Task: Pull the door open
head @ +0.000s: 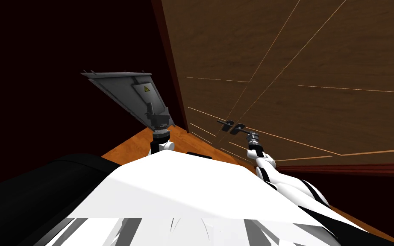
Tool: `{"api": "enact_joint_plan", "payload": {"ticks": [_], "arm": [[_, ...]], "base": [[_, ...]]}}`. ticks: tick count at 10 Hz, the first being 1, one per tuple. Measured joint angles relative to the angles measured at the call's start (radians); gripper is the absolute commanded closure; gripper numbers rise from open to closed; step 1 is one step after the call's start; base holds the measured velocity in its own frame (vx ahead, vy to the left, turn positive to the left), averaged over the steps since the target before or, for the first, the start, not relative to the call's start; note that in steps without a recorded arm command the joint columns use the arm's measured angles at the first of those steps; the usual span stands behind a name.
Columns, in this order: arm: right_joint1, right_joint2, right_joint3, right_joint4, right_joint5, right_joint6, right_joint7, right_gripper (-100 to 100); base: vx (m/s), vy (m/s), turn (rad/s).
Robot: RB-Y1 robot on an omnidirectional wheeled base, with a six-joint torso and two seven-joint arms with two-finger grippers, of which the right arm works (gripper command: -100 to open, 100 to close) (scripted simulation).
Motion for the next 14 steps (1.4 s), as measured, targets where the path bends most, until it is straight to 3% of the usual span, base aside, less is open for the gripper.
{"api": "enact_joint_plan", "payload": {"ticks": [3, 5, 6, 8, 9, 12, 14], "arm": [[-0.015, -0.007, 0.016, 0.04, 0.009, -0.022, -0.016, 100], [-0.012, -0.012, 0.031, 0.019, 0.018, -0.027, -0.034, 100], [-0.038, -0.015, 0.045, 0.061, 0.026, -0.05, -0.045, 100], [-0.018, -0.014, 0.058, 0.021, 0.033, -0.043, -0.059, 100], [-0.026, -0.014, 0.069, 0.026, 0.04, -0.047, -0.069, 100], [-0.013, -0.026, 0.088, 0.013, 0.051, -0.054, -0.093, 100], [-0.017, -0.032, 0.111, 0.017, 0.065, -0.078, -0.118, 100]], "base": [[-0.114, -0.004, 0.031], [-0.186, -0.036, 0.082], [-0.141, -0.022, 0.026], [-0.17, 0.046, 0.073], [-0.087, 0.0, -0.018], [-0.169, -0.057, 0.046], [-0.173, -0.087, 0.06]]}}
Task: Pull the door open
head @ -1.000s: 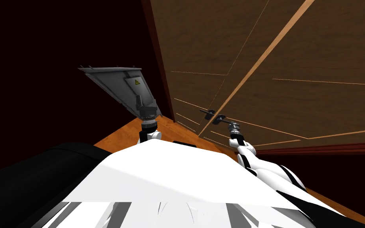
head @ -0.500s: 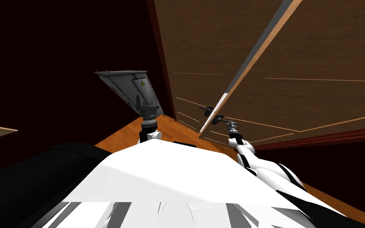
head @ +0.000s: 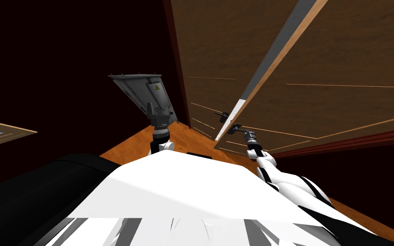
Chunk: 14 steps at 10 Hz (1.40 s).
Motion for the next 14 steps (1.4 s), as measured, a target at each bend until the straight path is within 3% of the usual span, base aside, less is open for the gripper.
{"api": "enact_joint_plan", "payload": {"ticks": [1, 2, 3, 6, 7, 8, 9, 11, 14], "arm": [[0.027, 0.001, 0.009, -0.049, 0.005, 0.006, -0.011, 100], [0.008, 0.001, 0.022, -0.017, 0.013, -0.011, -0.019, 100], [0.028, -0.008, 0.034, -0.046, 0.019, -0.016, -0.036, 100], [0.03, -0.011, 0.058, -0.042, 0.034, -0.041, -0.061, 100], [0.043, -0.018, 0.066, -0.068, 0.039, -0.039, -0.074, 100], [0.022, -0.016, 0.073, -0.03, 0.044, -0.058, -0.079, 100], [0.02, -0.017, 0.073, -0.021, 0.044, -0.062, -0.078, 100], [0.046, -0.032, 0.089, -0.063, 0.055, -0.076, -0.102, 100], [0.027, -0.038, 0.118, -0.019, 0.074, -0.133, -0.126, 100]], "base": [[-0.161, -0.066, 0.039], [-0.185, -0.053, 0.066], [-0.148, -0.042, 0.021], [-0.121, -0.042, 0.032], [-0.089, -0.032, 0.022], [-0.03, -0.023, -0.013], [-0.117, -0.096, 0.012], [-0.149, -0.072, 0.027], [-0.1, -0.047, 0.001]]}}
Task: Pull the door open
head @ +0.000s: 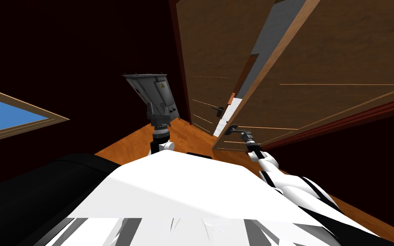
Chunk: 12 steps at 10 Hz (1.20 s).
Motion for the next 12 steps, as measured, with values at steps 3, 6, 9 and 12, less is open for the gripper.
{"api": "enact_joint_plan", "payload": {"ticks": [3, 6, 9, 12], "arm": [[0.014, -0.007, 0.013, -0.008, 0.008, -0.017, -0.014, 100], [0.031, -0.021, 0.038, -0.042, 0.026, -0.059, -0.045, 100], [0.037, -0.029, 0.065, -0.04, 0.044, -0.092, -0.072, 100], [0.045, -0.041, 0.083, -0.031, 0.058, -0.133, -0.084, 100]], "base": [[-0.052, -0.027, 0.006], [-0.171, -0.101, 0.048], [-0.078, -0.024, -0.03], [-0.104, -0.119, -0.006]]}}
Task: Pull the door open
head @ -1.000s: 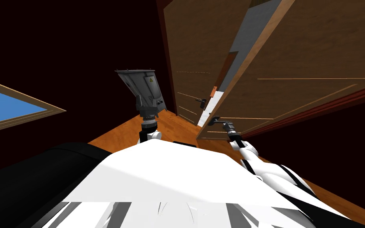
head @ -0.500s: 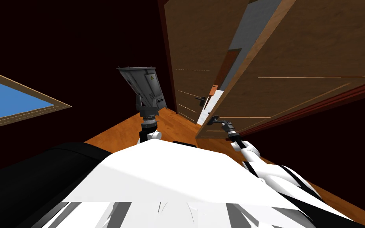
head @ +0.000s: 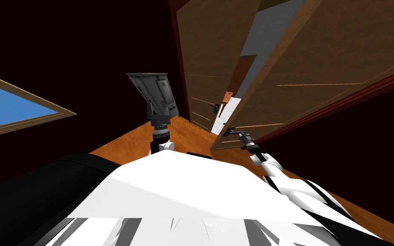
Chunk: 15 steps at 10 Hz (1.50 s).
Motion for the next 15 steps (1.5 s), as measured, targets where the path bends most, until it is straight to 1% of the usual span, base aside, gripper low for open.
{"api": "enact_joint_plan", "payload": {"ticks": [1, 2, 3, 4, 5, 6, 7, 8, 9, 10, 11, 13, 14, 15], "arm": [[0.007, -0.007, 0.01, -0.015, 0.007, -0.019, -0.01, 100], [-0.015, -0.006, 0.026, 0.021, 0.02, -0.061, -0.017, 100], [0.01, -0.014, 0.029, -0.011, 0.022, -0.067, -0.023, 100], [0.02, -0.014, 0.032, -0.027, 0.024, -0.062, -0.026, 100], [0.017, -0.017, 0.04, -0.02, 0.031, -0.078, -0.029, 100], [0.036, -0.025, 0.043, -0.05, 0.033, -0.08, -0.035, 100], [0.019, -0.023, 0.053, -0.016, 0.042, -0.113, -0.038, 100], [0.021, -0.025, 0.059, -0.018, 0.046, -0.127, -0.042, 100], [0.03, -0.03, 0.06, -0.036, 0.046, -0.124, -0.047, 100], [0.045, -0.035, 0.058, -0.063, 0.045, -0.111, -0.05, 100], [0.041, -0.038, 0.064, -0.054, 0.05, -0.126, -0.054, 100], [0.039, -0.042, 0.065, -0.048, 0.05, -0.133, -0.056, 100], [0.032, -0.042, 0.068, -0.037, 0.052, -0.142, -0.057, 100], [0.034, -0.041, 0.07, -0.043, 0.053, -0.146, -0.058, 100]], "base": [[-0.149, -0.137, -0.007], [-0.111, -0.105, 0.006], [-0.056, -0.039, -0.035], [-0.082, -0.064, -0.043], [-0.078, -0.083, -0.004], [-0.075, -0.099, -0.001], [-0.074, -0.081, 0.009], [-0.035, -0.033, 0.001], [0.0, 0.0, 0.0], [-0.046, -0.041, -0.007], [-0.023, -0.034, 0.005], [-0.086, -0.09, 0.126], [-0.104, -0.115, 0.087], [-0.134, -0.15, 0.114]]}}
